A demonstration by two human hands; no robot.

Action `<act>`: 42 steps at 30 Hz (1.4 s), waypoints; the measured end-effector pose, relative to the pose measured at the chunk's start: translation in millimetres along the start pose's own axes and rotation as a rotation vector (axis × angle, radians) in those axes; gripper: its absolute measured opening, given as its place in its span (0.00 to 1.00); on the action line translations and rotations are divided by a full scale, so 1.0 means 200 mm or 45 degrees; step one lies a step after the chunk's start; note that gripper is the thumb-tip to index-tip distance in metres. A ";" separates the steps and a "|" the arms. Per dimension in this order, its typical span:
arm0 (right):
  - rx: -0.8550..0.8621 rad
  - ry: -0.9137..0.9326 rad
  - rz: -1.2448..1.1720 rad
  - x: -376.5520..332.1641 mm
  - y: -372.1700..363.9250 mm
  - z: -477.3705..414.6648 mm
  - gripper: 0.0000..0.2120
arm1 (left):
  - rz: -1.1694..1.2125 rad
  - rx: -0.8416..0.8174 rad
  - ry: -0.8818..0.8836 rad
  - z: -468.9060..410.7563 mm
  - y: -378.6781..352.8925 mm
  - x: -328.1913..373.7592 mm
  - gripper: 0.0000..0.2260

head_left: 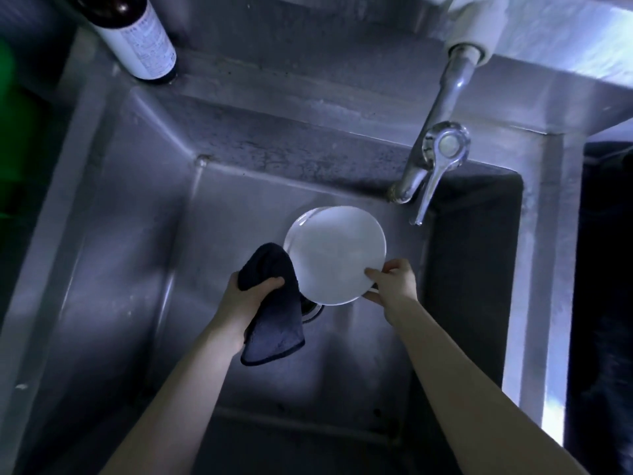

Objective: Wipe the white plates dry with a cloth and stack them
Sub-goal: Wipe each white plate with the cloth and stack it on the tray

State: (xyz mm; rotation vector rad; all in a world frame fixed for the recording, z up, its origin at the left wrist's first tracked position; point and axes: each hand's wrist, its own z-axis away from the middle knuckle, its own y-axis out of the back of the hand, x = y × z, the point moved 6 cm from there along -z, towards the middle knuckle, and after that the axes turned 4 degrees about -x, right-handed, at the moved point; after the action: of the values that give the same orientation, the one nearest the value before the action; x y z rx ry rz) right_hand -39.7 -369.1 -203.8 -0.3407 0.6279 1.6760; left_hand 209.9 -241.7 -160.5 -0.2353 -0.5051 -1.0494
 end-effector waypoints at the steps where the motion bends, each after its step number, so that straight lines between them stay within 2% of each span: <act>1: -0.023 0.038 -0.004 -0.03 0.00 0.04 0.14 | -0.017 -0.001 -0.013 0.03 0.02 -0.01 0.24; 5: -0.099 0.166 0.077 -0.10 0.03 0.22 0.19 | -0.133 -0.003 -0.137 0.15 0.12 -0.03 0.18; 9: -0.198 0.302 0.261 -0.14 0.08 0.43 0.25 | -0.416 0.082 -0.322 0.36 0.20 0.01 0.39; 13: -0.277 0.443 0.359 -0.18 0.12 0.68 0.25 | -0.433 0.095 -0.518 0.58 0.21 0.10 0.41; 16: -0.389 0.467 0.224 -0.18 0.14 0.86 0.23 | -0.401 -0.054 -0.690 0.77 0.12 0.17 0.50; 18: -0.478 0.471 0.121 -0.18 0.16 0.98 0.23 | -0.405 -0.152 -0.758 0.89 0.05 0.21 0.53; 20: -0.546 0.486 0.056 -0.17 0.19 1.08 0.23 | -0.409 -0.267 -0.818 1.00 -0.02 0.26 0.50; 23: -0.565 0.515 -0.049 -0.17 0.28 1.18 0.21 | -0.442 -0.304 -0.899 1.15 -0.09 0.34 0.37; 26: -0.533 0.513 -0.162 -0.17 0.37 1.24 0.19 | -0.328 -0.427 -0.945 1.29 -0.17 0.40 0.28; 28: -0.533 0.511 -0.226 -0.17 0.41 1.28 0.19 | -0.198 -0.591 -0.965 1.37 -0.24 0.42 0.26; 30: -0.567 0.532 -0.259 -0.19 0.45 1.34 0.18 | -0.221 -0.687 -1.027 1.43 -0.31 0.44 0.26; 32: -0.597 0.561 -0.297 -0.21 0.49 1.39 0.16 | -0.498 -0.606 -1.134 1.43 -0.35 0.45 0.29; 35: -0.560 0.596 -0.447 -0.24 0.58 1.42 0.17 | -1.167 -0.185 -1.261 1.41 -0.36 0.47 0.39; 38: -0.511 0.613 -0.539 -0.25 0.65 1.44 0.20 | -1.569 0.125 -1.324 1.43 -0.38 0.46 0.50; 40: -0.505 0.624 -0.551 -0.25 0.67 1.46 0.20 | -1.742 0.207 -1.483 1.46 -0.42 0.44 0.51; 42: -0.530 0.641 -0.542 -0.26 0.67 1.48 0.18 | -1.790 0.171 -1.716 1.51 -0.48 0.43 0.50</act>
State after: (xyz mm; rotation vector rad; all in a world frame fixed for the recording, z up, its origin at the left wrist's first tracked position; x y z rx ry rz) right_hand -123.1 -252.9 92.4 -1.1401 0.5152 1.2962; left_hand 74.4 -227.9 137.2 -0.4773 -2.1501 -2.1276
